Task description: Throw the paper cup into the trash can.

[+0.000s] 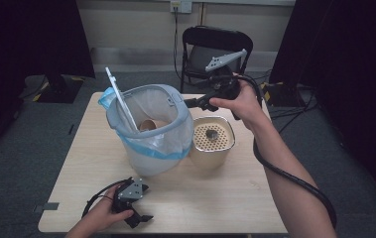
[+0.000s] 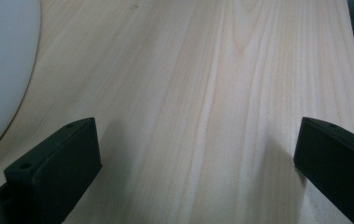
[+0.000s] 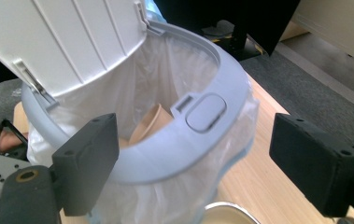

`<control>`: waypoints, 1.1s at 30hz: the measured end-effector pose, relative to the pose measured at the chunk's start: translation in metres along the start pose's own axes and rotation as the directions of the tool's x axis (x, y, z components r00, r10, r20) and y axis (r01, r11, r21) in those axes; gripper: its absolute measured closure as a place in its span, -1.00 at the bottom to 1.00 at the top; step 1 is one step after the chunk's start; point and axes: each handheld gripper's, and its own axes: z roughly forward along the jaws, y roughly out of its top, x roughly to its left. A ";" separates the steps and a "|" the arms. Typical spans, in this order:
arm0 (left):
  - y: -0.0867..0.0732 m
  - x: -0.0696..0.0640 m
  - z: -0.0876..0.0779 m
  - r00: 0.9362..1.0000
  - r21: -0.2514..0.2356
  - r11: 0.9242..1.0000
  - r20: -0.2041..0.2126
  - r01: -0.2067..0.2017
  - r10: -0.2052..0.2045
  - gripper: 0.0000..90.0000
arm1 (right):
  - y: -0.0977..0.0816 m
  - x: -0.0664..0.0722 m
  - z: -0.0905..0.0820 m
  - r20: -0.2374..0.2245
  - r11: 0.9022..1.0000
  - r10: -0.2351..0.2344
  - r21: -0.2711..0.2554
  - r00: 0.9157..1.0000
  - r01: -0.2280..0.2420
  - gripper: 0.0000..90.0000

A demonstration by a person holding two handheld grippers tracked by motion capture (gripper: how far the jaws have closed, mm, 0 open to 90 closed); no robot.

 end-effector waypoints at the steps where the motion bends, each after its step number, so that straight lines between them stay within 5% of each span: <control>1: 0.000 0.000 0.000 1.000 0.000 1.000 -0.001 0.001 -0.001 -1.00 | -0.002 -0.001 -0.002 0.004 1.000 0.001 0.004 1.000 -0.001 -0.66; 33: 0.000 0.000 0.000 1.000 0.000 1.000 -0.002 0.002 -0.002 -1.00 | -0.058 -0.003 -0.034 0.046 0.998 0.024 0.053 0.999 -0.027 -0.67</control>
